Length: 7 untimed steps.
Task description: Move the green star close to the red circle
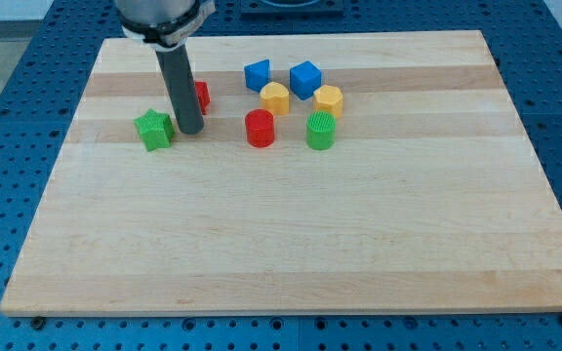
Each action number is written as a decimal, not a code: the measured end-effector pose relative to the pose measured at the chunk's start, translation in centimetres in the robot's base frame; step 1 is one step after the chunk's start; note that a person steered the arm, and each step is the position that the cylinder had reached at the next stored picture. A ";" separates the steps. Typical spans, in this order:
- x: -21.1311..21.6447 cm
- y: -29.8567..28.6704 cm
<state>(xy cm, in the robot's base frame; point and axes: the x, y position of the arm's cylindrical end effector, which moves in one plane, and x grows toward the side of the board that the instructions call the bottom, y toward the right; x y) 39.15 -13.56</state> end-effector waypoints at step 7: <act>1.5 -8.9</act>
<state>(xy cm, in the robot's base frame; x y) 40.68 -22.42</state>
